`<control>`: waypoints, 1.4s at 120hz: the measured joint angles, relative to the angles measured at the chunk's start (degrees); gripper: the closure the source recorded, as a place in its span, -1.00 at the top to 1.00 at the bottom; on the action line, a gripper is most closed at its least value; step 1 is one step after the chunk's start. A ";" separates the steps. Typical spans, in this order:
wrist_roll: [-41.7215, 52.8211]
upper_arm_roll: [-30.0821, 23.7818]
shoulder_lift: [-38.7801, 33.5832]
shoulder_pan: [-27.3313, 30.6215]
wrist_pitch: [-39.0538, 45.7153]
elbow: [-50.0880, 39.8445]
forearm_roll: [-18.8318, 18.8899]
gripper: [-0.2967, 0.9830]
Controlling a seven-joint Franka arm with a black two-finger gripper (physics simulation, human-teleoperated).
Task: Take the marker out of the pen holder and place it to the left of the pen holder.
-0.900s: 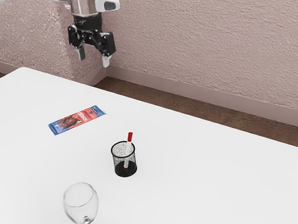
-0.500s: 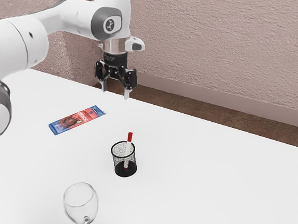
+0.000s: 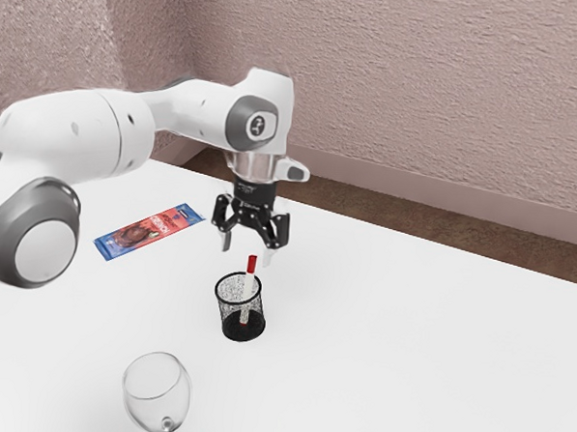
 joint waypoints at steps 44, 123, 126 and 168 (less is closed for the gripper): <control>-0.38 -0.99 -1.39 -0.09 5.77 -4.47 0.23 0.54; -0.72 -1.42 -4.95 -0.09 11.40 -11.13 -0.01 -0.42; -0.74 -1.42 -4.92 -0.05 11.42 -11.11 -0.01 -0.44; -0.98 -1.36 -7.32 -0.04 9.62 -8.31 0.64 -0.63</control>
